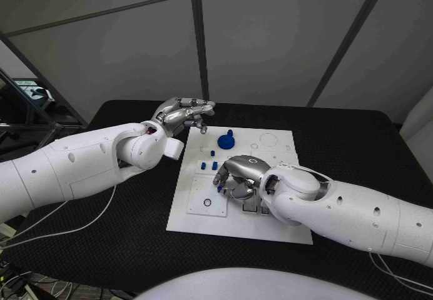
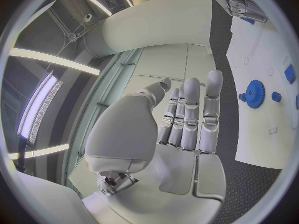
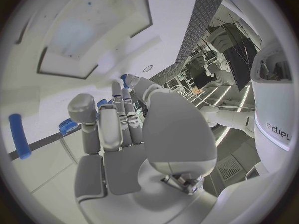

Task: Assemble the parts on the task board

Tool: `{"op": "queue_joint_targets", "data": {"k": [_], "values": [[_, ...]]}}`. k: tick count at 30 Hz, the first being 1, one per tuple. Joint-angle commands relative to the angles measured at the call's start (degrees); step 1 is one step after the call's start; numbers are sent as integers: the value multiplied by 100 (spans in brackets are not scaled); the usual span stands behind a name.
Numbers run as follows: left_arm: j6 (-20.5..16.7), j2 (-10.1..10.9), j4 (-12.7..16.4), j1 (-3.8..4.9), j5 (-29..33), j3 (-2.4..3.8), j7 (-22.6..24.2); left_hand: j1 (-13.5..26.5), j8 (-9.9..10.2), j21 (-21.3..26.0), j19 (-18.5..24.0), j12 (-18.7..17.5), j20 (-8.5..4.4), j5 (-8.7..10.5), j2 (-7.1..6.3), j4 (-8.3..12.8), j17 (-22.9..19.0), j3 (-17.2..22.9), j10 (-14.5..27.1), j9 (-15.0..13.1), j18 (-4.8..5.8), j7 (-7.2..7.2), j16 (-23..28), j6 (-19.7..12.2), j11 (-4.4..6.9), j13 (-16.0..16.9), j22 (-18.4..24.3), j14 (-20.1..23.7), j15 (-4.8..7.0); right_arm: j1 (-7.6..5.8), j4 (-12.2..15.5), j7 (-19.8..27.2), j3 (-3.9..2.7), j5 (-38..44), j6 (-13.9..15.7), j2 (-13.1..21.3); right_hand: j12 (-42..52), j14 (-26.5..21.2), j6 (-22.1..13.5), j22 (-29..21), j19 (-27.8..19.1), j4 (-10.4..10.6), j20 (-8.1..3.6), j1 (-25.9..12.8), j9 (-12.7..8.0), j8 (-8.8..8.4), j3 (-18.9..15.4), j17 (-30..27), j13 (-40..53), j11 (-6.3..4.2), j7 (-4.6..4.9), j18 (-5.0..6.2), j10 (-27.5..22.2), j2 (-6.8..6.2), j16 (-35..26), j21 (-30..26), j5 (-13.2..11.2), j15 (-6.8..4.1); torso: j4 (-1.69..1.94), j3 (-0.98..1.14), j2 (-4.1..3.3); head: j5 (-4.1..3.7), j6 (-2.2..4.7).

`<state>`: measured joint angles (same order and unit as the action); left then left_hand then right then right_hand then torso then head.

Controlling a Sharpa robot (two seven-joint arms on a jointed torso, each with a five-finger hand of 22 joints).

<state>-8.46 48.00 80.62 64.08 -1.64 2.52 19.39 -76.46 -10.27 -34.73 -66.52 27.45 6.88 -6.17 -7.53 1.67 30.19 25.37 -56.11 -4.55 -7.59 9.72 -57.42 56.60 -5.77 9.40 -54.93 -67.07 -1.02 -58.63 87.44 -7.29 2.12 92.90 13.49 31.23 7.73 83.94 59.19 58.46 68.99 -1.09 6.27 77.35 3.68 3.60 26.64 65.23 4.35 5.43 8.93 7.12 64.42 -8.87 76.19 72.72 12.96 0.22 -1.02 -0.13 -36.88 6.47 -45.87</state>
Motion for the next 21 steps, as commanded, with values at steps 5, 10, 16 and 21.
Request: {"op": "queue_joint_targets", "data": {"k": [5,10,16,21], "values": [[72,17,3,10,-18,6,15,20,10,25,34,-9,-6,20,57,0,-11,-40,37,8,-290,2,13,-43,0,-10,13,40,-23,7,97,-66,6,157,509,114,18,152,-44,8,4,5,39,-36,16,18,-74,-80,-15,-8,-41,-42,-125,-71,-41,-19,36,37,-2,5,0,15,1],[72,19,-3,10,-18,6,14,23,10,29,33,-8,-4,20,68,-8,-15,-43,41,8,-290,5,11,-46,-3,-10,16,41,-25,9,209,-81,4,203,688,221,60,151,-20,21,14,10,40,-40,25,34,-84,-77,-12,-16,-42,-42,-104,-61,-36,-11,46,32,-5,4,6,16,7],[76,16,-24,8,-18,6,12,22,9,33,32,-7,-3,19,78,-13,-19,-45,43,8,-290,6,9,-49,-4,-11,19,42,-27,9,429,-71,-1,208,841,412,114,152,7,52,39,21,39,-58,33,47,-108,-69,-9,-19,-33,-48,-78,-63,-25,8,49,28,-7,10,8,6,27],[77,26,-36,6,-18,5,5,22,9,33,32,-7,-3,19,78,-13,-19,-45,43,8,-290,6,9,-49,-4,-11,19,42,-27,2,738,-167,-77,103,810,762,146,152,29,47,38,35,39,-86,38,56,-140,-70,-11,-19,-31,-46,-77,-79,-21,6,49,27,-18,2,14,-29,50]]}}
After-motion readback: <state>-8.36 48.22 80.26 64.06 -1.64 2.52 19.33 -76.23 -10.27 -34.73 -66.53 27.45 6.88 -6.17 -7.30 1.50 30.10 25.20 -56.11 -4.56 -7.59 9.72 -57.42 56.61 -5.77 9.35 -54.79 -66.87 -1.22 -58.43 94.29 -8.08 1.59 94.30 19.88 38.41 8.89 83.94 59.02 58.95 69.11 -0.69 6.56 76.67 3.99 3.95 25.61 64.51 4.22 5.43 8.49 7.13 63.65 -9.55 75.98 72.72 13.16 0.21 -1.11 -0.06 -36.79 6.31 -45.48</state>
